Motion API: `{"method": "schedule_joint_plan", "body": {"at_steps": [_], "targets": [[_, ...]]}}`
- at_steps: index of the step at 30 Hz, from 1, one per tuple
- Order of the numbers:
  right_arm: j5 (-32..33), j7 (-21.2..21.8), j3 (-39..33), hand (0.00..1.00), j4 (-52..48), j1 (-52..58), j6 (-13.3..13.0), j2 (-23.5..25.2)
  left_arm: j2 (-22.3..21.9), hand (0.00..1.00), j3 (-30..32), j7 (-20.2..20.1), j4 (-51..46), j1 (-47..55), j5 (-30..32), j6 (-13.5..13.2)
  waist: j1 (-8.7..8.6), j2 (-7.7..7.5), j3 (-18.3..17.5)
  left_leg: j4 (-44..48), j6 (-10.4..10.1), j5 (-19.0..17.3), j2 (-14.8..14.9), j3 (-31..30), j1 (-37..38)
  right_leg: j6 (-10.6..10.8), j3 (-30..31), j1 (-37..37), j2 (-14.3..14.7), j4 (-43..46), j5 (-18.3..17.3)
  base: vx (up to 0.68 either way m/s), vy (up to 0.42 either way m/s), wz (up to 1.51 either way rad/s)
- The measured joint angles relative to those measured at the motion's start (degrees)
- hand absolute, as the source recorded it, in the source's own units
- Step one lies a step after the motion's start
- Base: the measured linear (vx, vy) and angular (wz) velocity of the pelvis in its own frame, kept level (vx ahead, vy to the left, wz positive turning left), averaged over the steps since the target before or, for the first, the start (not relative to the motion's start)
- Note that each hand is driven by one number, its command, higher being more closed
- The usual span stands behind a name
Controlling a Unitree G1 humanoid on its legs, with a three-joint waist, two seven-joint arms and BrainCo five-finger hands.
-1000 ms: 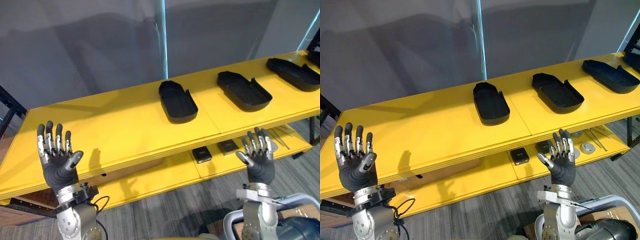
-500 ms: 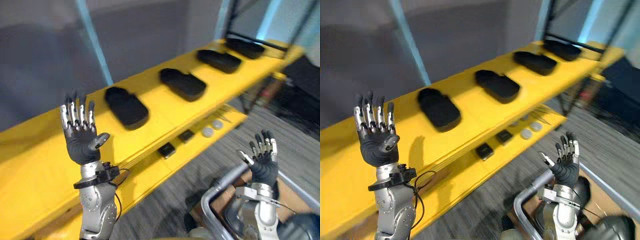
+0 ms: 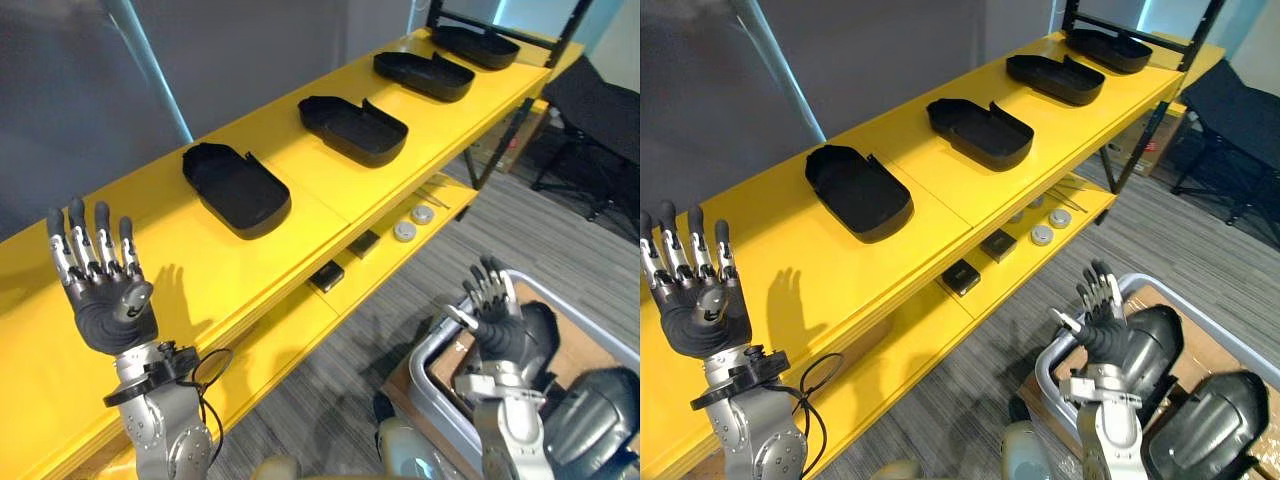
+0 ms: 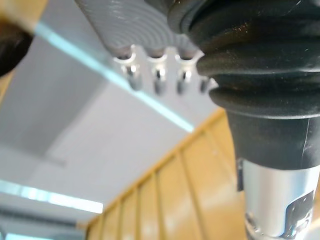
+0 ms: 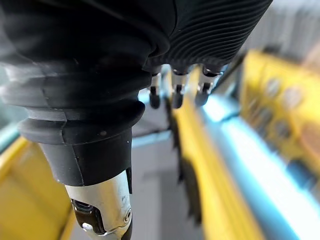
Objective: Walk over and take plastic housings, then place them on the shelf
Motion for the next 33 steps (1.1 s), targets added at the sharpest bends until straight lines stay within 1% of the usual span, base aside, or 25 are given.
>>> {"method": "schedule_joint_plan", "body": {"at_steps": [1, 2, 4, 5, 6, 8, 9, 10, 11, 12, 13, 14, 15, 17, 18, 19, 20, 21, 22, 24, 25, 27, 29, 31, 33], "targets": [[0.01, 1.46, 0.02, 0.00, -0.05, -0.28, -0.49, 0.11, 0.37, 0.00, -0.30, 1.73, 0.14, -0.46, 1.50, -0.14, 0.24, -0.62, 1.01, -0.68, 0.63, 0.87, 0.76, 3.07, -0.09, -3.29, -3.12, 0.15, -0.21, -0.63, 0.02, -0.31, -0.018, -1.15], [0.06, 2.58, 0.02, 0.00, -0.10, -1.31, -1.35, 0.11, 1.11, 0.00, -0.20, 2.96, 0.91, -1.19, 1.69, -0.20, 0.34, -1.79, 1.57, -0.92, 0.74, 1.78, 1.32, 5.94, -0.33, -4.42, -8.46, -2.08, -0.64, 8.82, -5.95, -0.35, -0.027, -1.13], [0.14, 2.74, 0.13, 0.00, -0.76, -2.37, -2.24, 0.14, 1.22, 0.00, -0.06, 3.63, 1.37, -1.73, 1.81, -0.18, 0.42, -2.29, 1.40, -2.15, 0.63, 3.65, 2.02, 8.17, -1.42, -5.28, -13.90, -2.73, -2.69, 20.97, -14.60, -0.23, -0.042, -0.76], [0.19, 2.03, 0.76, 0.00, -0.84, -3.19, -2.46, 0.30, 0.85, 0.00, -0.12, 3.82, 1.28, -1.81, 2.40, -0.18, 0.42, -2.39, 1.19, -2.98, 0.35, 5.04, 2.43, 8.87, -2.58, -5.84, -16.14, -2.27, -5.05, 26.12, -18.49, -0.11, -0.088, -0.50], [0.57, 1.51, 1.15, 0.00, -0.78, -3.57, -2.45, 0.44, 0.82, 0.00, -0.07, 3.82, 1.26, -1.81, 3.05, -0.14, 0.48, -2.42, 1.15, -3.05, 0.05, 5.61, 2.73, 9.18, -3.39, -5.89, -16.68, -1.64, -6.29, 27.95, -19.87, -0.12, -0.154, -0.47], [1.16, -0.55, 3.07, 0.00, 1.11, -4.73, -2.32, 1.09, 0.14, 0.00, -0.15, 3.45, 1.27, -1.66, 3.40, 0.08, 1.50, -2.66, 0.89, -2.20, -1.29, 6.40, 5.05, 11.24, -5.67, -5.93, -17.81, 2.51, -13.53, 29.61, -22.14, -0.09, -0.249, -0.62], [1.17, -0.77, 3.36, 0.00, 2.23, -5.31, -2.24, 1.34, -0.11, 0.00, -0.11, 3.10, 1.27, -1.74, 3.32, 0.08, 1.94, -2.67, 0.69, -1.91, -1.63, 6.59, 5.82, 11.66, -6.09, -5.90, -17.78, 3.20, -15.65, 28.85, -22.11, -0.05, -0.331, -0.88], [1.16, -1.24, 3.89, 0.00, 4.77, -6.85, -1.92, 1.80, -0.63, 0.00, -0.04, 2.74, 1.38, -1.80, 3.26, 0.11, 2.33, -2.10, 0.53, -1.02, -2.35, 6.93, 8.45, 11.92, -6.83, -5.61, -17.74, 4.63, -19.05, 24.59, -21.65, -0.03, -0.378, -0.94], [1.14, -1.48, 4.35, 0.00, 6.23, -7.47, -1.85, 2.21, -0.71, 0.00, -0.05, 2.51, 1.82, -1.95, 3.17, 0.31, 2.37, -1.61, 0.37, -0.49, -3.30, 7.41, 10.91, 12.26, -7.16, -5.22, -17.57, 5.56, -20.48, 19.24, -20.28, -0.02, -0.493, -1.32], [0.88, -1.43, 4.50, 0.00, 7.31, -6.98, -1.58, 3.60, -0.11, 0.00, -0.19, 1.23, 3.96, -3.03, 1.39, 0.76, 2.35, -1.33, -0.49, -0.58, -5.95, 8.70, 15.02, 12.78, -7.08, -5.47, -17.00, 7.16, -21.26, 9.03, -12.95, 0.01, -0.448, -0.96], [0.83, -1.43, 4.53, 0.00, 7.38, -6.81, -1.55, 3.91, 0.19, 0.00, -0.30, 0.94, 4.51, -3.41, 0.91, 0.89, 2.27, -1.48, -0.78, -0.65, -6.66, 9.00, 15.49, 12.88, -7.09, -5.52, -16.80, 7.78, -21.10, 7.28, -10.49, 0.04, -0.533, -0.74], [0.06, -1.41, 4.65, 0.00, 7.68, -5.71, -1.56, 5.16, 1.80, 0.00, -0.70, 0.16, 7.06, -5.04, 0.48, 1.33, 1.38, -3.37, -2.07, -1.60, -9.40, 10.40, 17.45, 12.22, -7.03, -1.56, -15.35, 8.86, -20.45, 4.67, -4.43, 0.06, -0.637, -0.28], [-0.13, -1.41, 4.31, 0.00, 7.97, -5.17, -1.53, 4.10, 1.06, 0.00, -2.39, -0.03, 9.62, -6.33, -0.71, 2.05, 0.07, -2.33, -2.67, -3.79, -11.67, 12.46, 20.53, 11.01, -6.24, 6.97, -16.31, 8.63, -17.81, 6.29, -11.25, 0.05, -0.652, -0.31], [-0.13, -1.18, 3.94, 0.00, 7.97, -5.31, -1.41, 2.14, -1.35, 0.00, -4.83, 0.13, 9.82, -6.16, -0.95, 2.53, -0.48, -0.94, -3.08, -5.07, -11.23, 14.83, 22.16, 11.08, -5.60, 8.14, -16.52, 7.04, -16.13, 9.33, -15.08, 0.03, -0.559, -0.29], [-0.16, -0.41, 3.25, 0.00, 7.98, -5.39, -0.92, -0.56, -4.33, 0.00, -7.35, 0.30, 9.75, -5.36, -0.83, 2.74, -1.40, 0.23, -2.97, -3.89, -9.74, 19.80, 22.91, 11.06, -5.16, 7.49, -16.81, 6.89, -15.50, 12.59, -17.75, 0.04, -0.454, -0.18], [-0.18, -0.30, 2.80, 0.00, 8.00, -5.25, -0.64, -1.20, -5.03, 0.00, -7.83, 0.31, 9.60, -4.81, -0.82, 2.91, -1.51, 0.46, -2.89, -1.85, -8.46, 22.39, 23.18, 10.85, -5.33, 6.68, -16.99, 7.31, -15.38, 13.27, -18.30, 0.07, -0.404, -0.14], [-0.17, -0.27, 2.10, 0.00, 8.01, -4.64, -0.26, -1.50, -5.11, 0.00, -8.42, 0.22, 8.58, -4.13, -1.29, 2.93, -1.69, -0.13, -2.23, 4.47, -5.39, 27.00, 23.42, 7.86, -8.95, 5.82, -17.88, 9.18, -15.46, 13.23, -18.74, 0.05, -0.306, -0.11], [-0.21, -0.37, 1.40, 0.00, 7.91, -4.49, -0.27, -1.54, -4.93, 0.00, -8.96, 0.18, 8.31, -3.63, -1.34, 2.91, -1.60, 0.13, -2.13, 6.12, -7.05, 23.46, 23.28, 6.60, -10.04, 5.58, -18.38, 10.40, -15.73, 12.69, -18.86, 0.07, -0.311, 0.06], [-0.25, -0.93, -0.87, 0.00, 8.27, -3.98, -0.28, -1.33, -4.53, 0.00, -10.89, -0.93, 8.36, -3.56, -1.54, 3.20, -1.77, 1.00, -2.04, 6.29, -7.56, 17.56, 21.77, 6.73, -12.46, 5.07, -20.44, 12.37, -15.93, 12.00, -19.15, 0.03, -0.168, 0.07], [-0.06, -1.97, -3.19, 0.00, 9.38, -4.42, 0.28, -2.86, -4.58, 0.00, -14.25, -3.44, 8.28, -2.47, -3.33, 3.43, -1.08, 3.57, -2.09, 4.82, -5.49, 19.90, 17.15, 8.89, -15.36, 5.07, -21.55, 12.41, -15.36, 11.11, -19.17, 0.00, -0.057, -0.22], [0.13, -2.06, -3.51, 0.00, 9.89, -5.44, 0.72, -3.11, -3.42, 0.00, -15.43, -4.32, 8.40, -1.47, -4.06, 3.45, -1.05, 3.49, -2.12, 5.22, -4.92, 18.36, 17.40, 10.21, -15.04, 5.87, -21.84, 12.54, -15.43, 9.50, -19.70, 0.00, 0.009, -0.51], [0.01, -2.48, -3.55, 0.00, 10.01, -6.41, 1.55, -3.14, -3.30, 0.00, -15.95, -4.34, 8.74, -1.88, -3.87, 3.98, -1.18, 3.91, -2.01, 3.64, -6.15, 15.79, 16.30, 9.87, -15.19, 7.24, -21.96, 11.96, -15.87, 7.18, -18.88, -0.01, 0.069, -0.24], [-0.09, -4.72, -3.49, 0.00, 11.04, -6.51, 3.20, -2.44, -1.96, 0.00, -15.88, -5.98, 9.46, -3.56, -6.22, 5.50, -1.15, 2.81, -1.27, 1.27, -8.90, 13.74, 13.51, 9.82, -15.04, 8.88, -21.71, 10.94, -18.06, 6.29, -17.38, -0.05, 0.182, 0.10], [-0.27, -6.93, -2.38, 0.00, 12.94, -7.24, 4.72, -0.90, -0.01, 0.00, -15.93, -6.34, 10.07, -3.68, -5.78, 7.60, -0.26, 1.39, -0.45, 1.39, -8.98, 13.50, 12.90, 10.55, -15.03, 9.12, -21.71, 11.59, -18.56, 3.61, -14.74, -0.09, 0.158, -0.12], [-0.30, -8.90, -1.93, 0.00, 16.28, -8.97, 5.92, -0.20, 1.58, 0.00, -16.02, -6.42, 10.64, -3.73, -5.50, 8.10, 1.03, 0.53, -0.18, 1.40, -8.91, 13.46, 12.88, 11.67, -15.39, 9.19, -21.97, 11.77, -18.55, 0.29, -11.63, -0.08, 0.117, -0.24]]}}
